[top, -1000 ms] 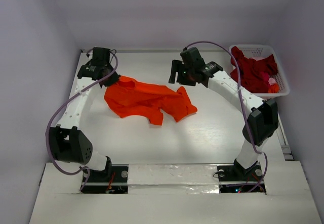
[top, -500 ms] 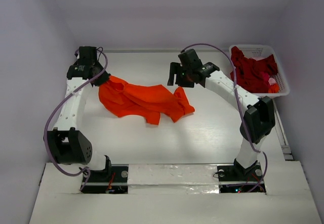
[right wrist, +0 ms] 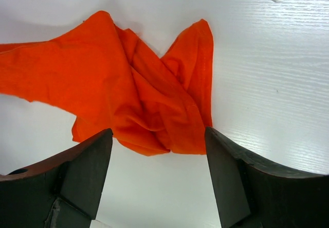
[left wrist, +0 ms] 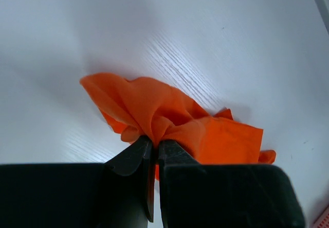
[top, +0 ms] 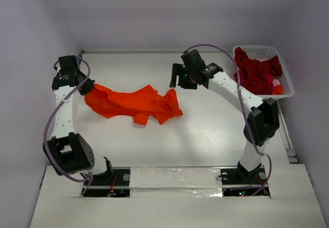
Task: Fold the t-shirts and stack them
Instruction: Flatten out the tshirt
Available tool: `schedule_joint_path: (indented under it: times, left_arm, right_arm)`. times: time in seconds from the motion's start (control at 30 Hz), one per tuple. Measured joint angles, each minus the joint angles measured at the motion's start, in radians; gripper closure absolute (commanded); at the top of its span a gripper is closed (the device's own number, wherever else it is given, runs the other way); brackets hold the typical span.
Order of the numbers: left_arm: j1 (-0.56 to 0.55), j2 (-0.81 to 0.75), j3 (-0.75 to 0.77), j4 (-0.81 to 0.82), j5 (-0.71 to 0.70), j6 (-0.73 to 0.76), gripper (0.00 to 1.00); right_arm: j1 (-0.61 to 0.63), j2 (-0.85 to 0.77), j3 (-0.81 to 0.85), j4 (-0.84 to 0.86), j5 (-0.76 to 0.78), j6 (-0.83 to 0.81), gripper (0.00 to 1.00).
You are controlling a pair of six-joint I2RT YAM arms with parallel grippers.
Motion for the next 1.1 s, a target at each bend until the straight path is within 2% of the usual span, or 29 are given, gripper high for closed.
schedule_joint_path:
  times: [0.23,0.4,0.6,1.03,1.07,1.1]
  left_arm:
    - [-0.004,0.002,-0.091,0.034,0.06,-0.023,1.0]
    - [-0.004,0.002,-0.092,0.041,0.066,-0.023,1.0]
    - [-0.004,0.002,-0.075,0.035,0.066,-0.023,1.0]
    - [-0.004,-0.002,-0.063,0.034,0.074,-0.023,1.0]
    - [-0.004,-0.003,-0.063,0.033,0.074,-0.023,1.0]
    - [-0.004,-0.004,-0.063,0.032,0.074,-0.023,1.0]
  right_arm:
    - [0.0,0.081,0.112,-0.031,-0.092,-0.02,0.26]
    - [0.0,0.225,0.172,-0.036,-0.171,-0.027,0.32]
    - [0.0,0.349,0.176,-0.071,-0.241,-0.034,0.34]
    - [0.0,0.342,0.132,-0.04,-0.25,-0.026,0.38]
    - [0.0,0.342,0.131,-0.035,-0.251,-0.023,0.39]
    - [0.0,0.342,0.129,-0.027,-0.253,-0.019,0.49]
